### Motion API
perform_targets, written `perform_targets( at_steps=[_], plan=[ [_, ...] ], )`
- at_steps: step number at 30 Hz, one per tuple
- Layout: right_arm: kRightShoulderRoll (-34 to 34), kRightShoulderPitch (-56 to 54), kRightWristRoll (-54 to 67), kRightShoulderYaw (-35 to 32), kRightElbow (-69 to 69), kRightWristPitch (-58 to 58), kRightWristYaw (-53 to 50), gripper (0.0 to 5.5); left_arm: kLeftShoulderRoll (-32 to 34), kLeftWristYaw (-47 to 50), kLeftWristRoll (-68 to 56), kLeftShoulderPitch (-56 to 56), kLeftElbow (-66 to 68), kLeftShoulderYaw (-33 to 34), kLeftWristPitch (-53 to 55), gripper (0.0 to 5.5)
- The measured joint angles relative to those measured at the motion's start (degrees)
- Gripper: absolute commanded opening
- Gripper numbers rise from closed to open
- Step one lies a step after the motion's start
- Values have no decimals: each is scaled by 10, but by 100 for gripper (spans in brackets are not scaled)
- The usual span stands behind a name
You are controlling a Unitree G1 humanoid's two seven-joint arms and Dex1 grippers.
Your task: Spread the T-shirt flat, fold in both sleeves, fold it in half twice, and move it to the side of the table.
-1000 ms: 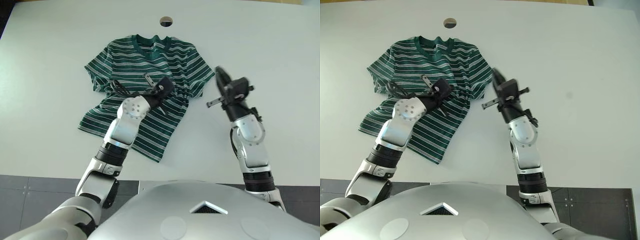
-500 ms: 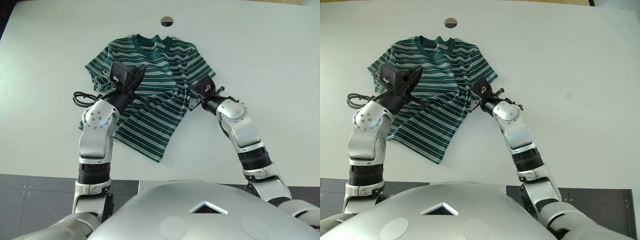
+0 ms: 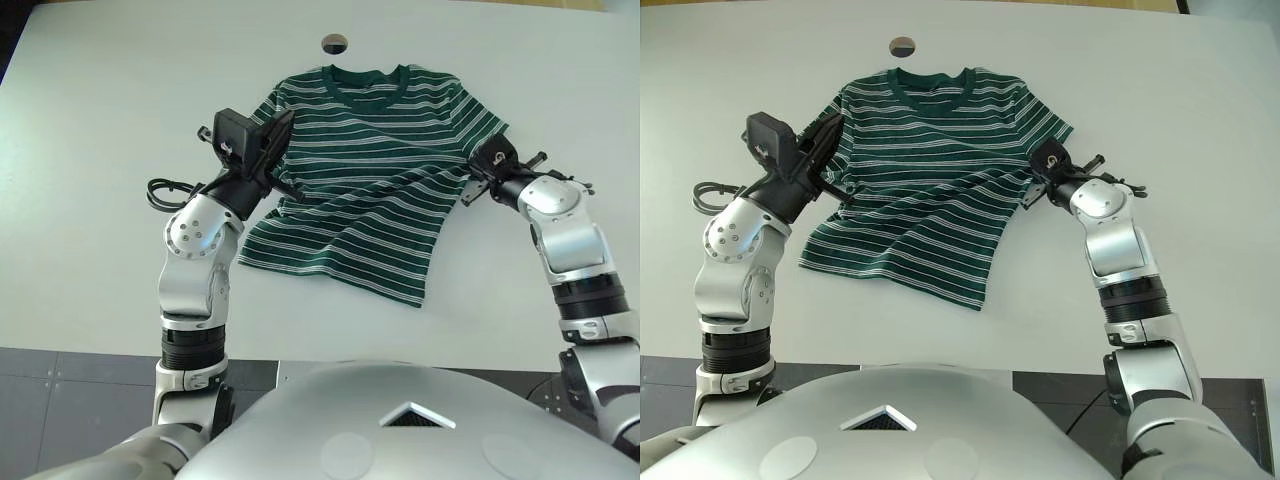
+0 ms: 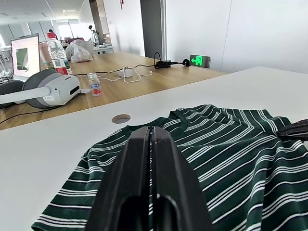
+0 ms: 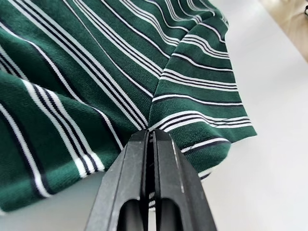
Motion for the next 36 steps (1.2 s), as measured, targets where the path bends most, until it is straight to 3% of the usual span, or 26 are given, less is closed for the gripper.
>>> perform_targets(
  at_steps=[3,8,14,20,29,36],
  plan=[
    [38,19,57,-14,-133,-60,13,14,-1,0,0,-1,5,-3,0,10],
    [-12,110,102,44,-271,-48,125,14,-2,2,-1,-1,19,0,-2,10],
    [-67,175,78,126,-284,-47,195,14,-3,5,-6,-1,25,3,-2,10],
    [-92,191,68,162,-294,-52,228,14,-4,9,-12,-1,31,5,-2,10],
    [-244,211,55,131,-356,-66,307,14,-4,26,-11,-16,55,16,7,10],
    [-291,253,65,96,-370,-85,326,14,0,54,-10,-34,101,32,55,10]
  ],
)
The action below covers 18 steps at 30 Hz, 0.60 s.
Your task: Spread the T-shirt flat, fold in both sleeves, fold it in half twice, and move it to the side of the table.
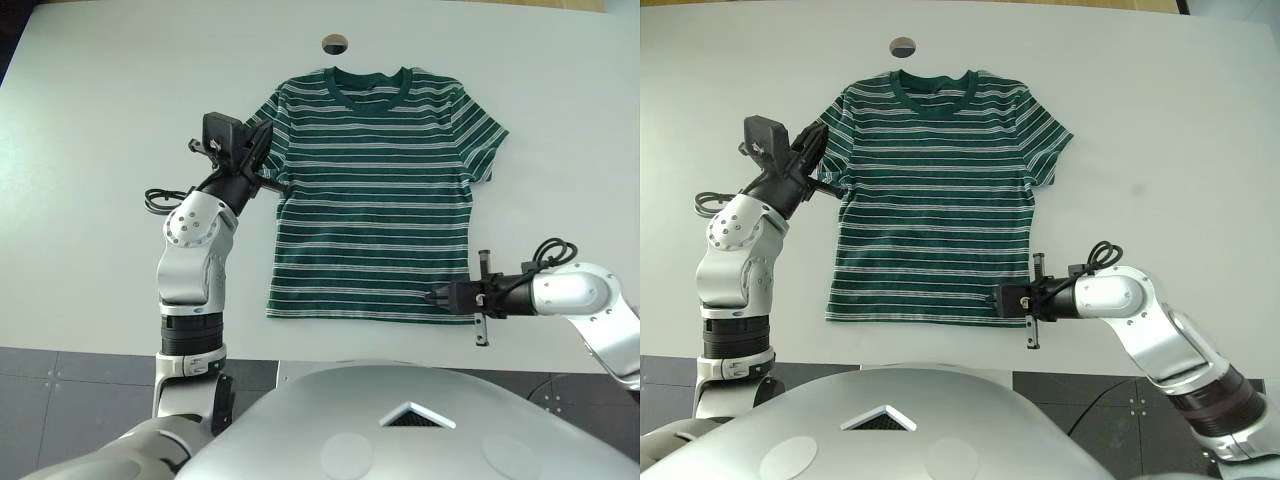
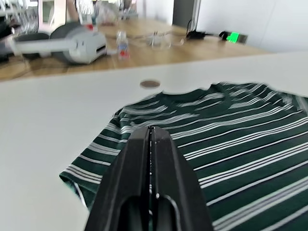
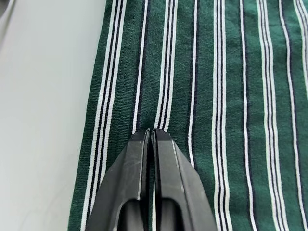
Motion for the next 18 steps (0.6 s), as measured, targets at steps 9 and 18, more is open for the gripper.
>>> perform_targets(
  at_steps=[9,18],
  plan=[
    [-21,52,10,-4,-33,-10,10,10,21,42,25,-34,66,17,65,38],
    [88,7,119,-130,-45,9,-83,10,60,31,51,-87,161,19,61,179]
  ],
)
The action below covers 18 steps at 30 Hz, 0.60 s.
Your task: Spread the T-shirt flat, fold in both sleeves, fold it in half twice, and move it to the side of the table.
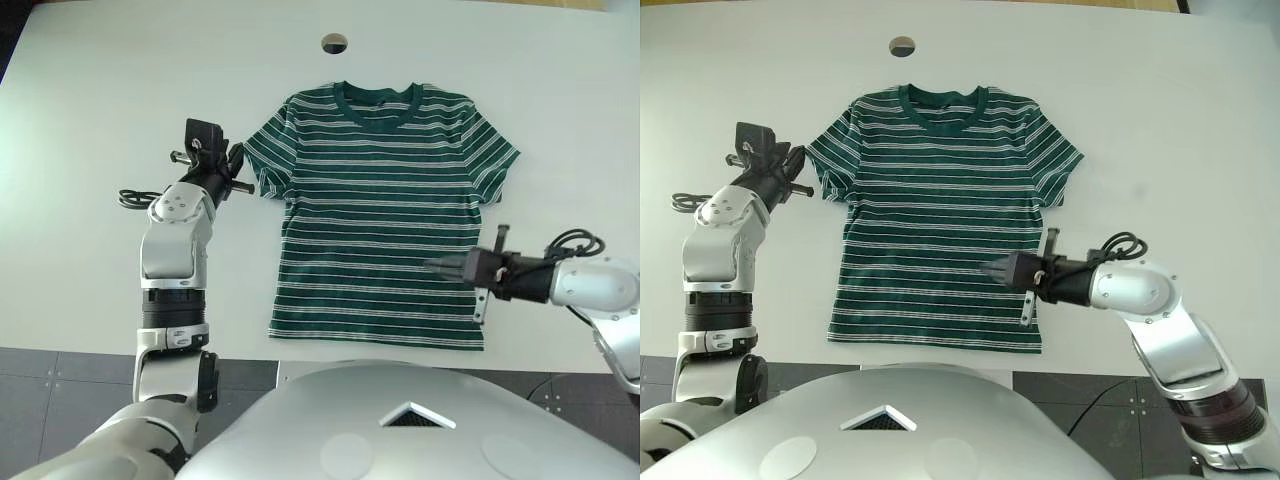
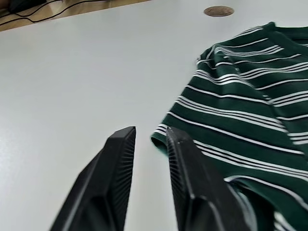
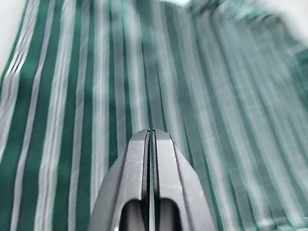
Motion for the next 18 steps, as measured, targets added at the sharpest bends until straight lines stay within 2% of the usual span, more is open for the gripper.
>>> perform_targets(
  at_steps=[3,14,18],
  plan=[
    [17,-15,26,-21,-4,7,-10,10,3,-13,-2,-32,47,0,0,233],
    [111,-123,60,-91,63,52,-125,10,-3,-65,-38,-82,125,-1,36,233],
    [152,-179,81,-148,68,53,-186,10,5,-74,-39,-92,129,-3,55,167]
  ],
)
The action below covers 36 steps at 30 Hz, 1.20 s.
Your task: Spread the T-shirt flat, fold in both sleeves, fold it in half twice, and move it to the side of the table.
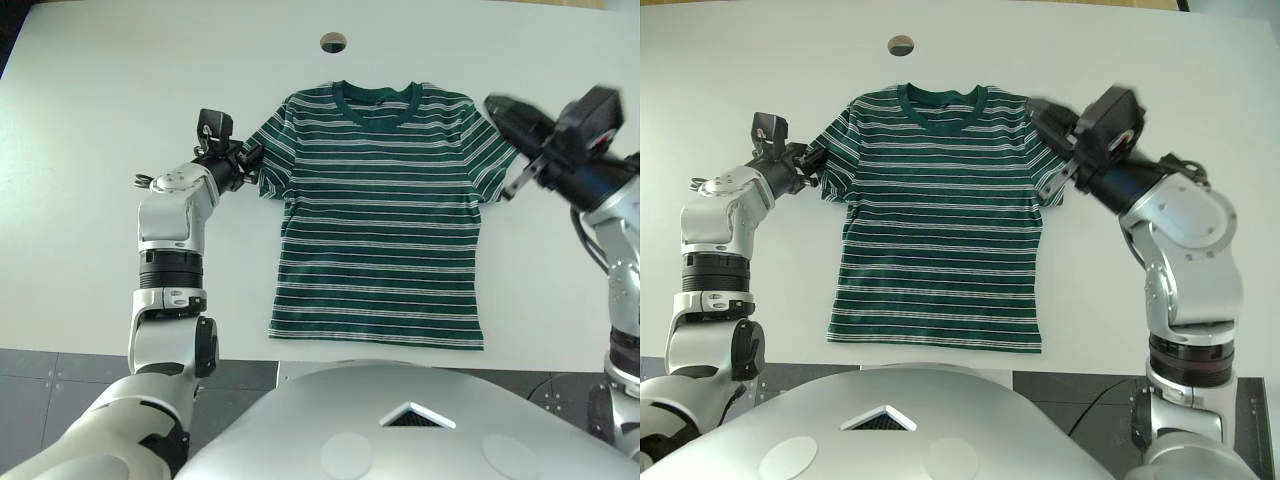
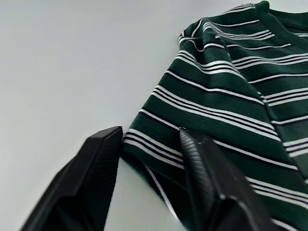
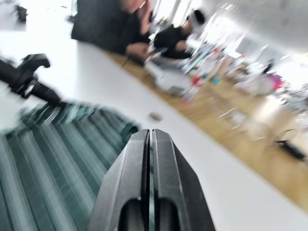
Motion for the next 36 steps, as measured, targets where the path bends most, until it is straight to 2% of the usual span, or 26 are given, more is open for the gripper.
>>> perform_targets(
  at_steps=[6,11,15,26,34,35,36],
  plan=[
    [40,-69,4,-66,40,-1,-91,10,4,-6,0,0,-3,-6,9,85],
    [43,-68,-40,-56,53,-5,-124,10,3,-13,-1,8,-17,-13,7,14],
    [43,-36,-114,-18,110,20,-158,10,-19,-13,-12,22,-49,-15,8,14],
    [65,-2,-150,-21,182,29,-196,10,-74,0,-32,28,-160,-43,38,14],
    [92,11,-169,11,206,33,-196,10,-121,21,-11,9,-134,-97,34,14],
    [98,10,-165,12,211,40,-193,30,-126,25,-7,2,-124,-103,30,10],
    [106,10,-158,12,220,47,-190,36,-132,27,-2,-4,-113,-107,27,31]
  ],
)
